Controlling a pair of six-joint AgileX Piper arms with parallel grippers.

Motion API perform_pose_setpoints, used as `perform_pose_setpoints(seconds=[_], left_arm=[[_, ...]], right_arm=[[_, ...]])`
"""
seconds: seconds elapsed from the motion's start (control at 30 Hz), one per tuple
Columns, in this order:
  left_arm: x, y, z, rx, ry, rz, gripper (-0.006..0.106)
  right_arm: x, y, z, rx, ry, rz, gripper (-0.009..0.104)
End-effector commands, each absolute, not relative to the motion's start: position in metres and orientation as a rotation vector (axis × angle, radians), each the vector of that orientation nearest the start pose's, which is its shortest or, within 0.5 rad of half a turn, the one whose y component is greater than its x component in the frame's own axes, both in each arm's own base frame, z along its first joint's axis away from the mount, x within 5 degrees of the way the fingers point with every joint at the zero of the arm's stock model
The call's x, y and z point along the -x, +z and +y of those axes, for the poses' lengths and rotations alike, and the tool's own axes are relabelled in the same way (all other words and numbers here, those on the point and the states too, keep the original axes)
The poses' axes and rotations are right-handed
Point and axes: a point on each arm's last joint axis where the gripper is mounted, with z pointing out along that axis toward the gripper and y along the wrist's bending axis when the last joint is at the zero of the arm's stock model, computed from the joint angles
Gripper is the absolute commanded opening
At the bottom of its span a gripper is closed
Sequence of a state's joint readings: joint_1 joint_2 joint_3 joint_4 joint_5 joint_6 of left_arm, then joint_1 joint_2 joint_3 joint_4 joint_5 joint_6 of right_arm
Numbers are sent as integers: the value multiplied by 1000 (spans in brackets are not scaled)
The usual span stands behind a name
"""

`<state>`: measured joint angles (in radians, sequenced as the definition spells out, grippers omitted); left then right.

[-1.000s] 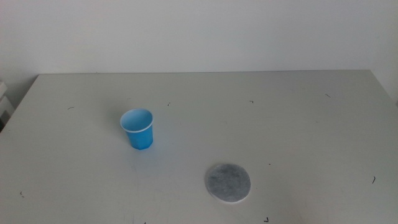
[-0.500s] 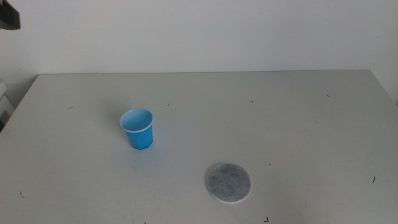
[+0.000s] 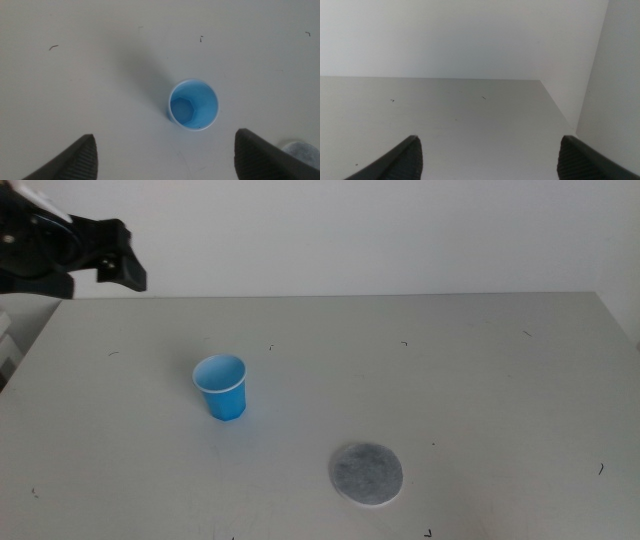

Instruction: Place an empty cup on a cup mat.

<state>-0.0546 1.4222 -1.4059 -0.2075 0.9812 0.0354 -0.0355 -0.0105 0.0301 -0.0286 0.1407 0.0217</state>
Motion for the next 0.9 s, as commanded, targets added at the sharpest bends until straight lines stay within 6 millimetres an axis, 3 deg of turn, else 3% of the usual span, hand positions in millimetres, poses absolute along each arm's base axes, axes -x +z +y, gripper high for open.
perform_pose_setpoints(seconds=[0.0, 0.27, 0.57, 0.87], left_arm=[[-308, 390, -45, -55, -293, 2370, 105], [-343, 341, -75, -95, -297, 2487, 105], [-379, 278, -80, -71, -279, 2628, 105], [-402, 232, -84, -51, -265, 2669, 105]], right_arm=[[-54, 202, -2, -9, -50, 1534, 94], [-54, 202, -2, -9, -50, 1534, 94], [-54, 202, -2, -9, -50, 1534, 94], [-54, 202, -2, -9, -50, 1534, 94]])
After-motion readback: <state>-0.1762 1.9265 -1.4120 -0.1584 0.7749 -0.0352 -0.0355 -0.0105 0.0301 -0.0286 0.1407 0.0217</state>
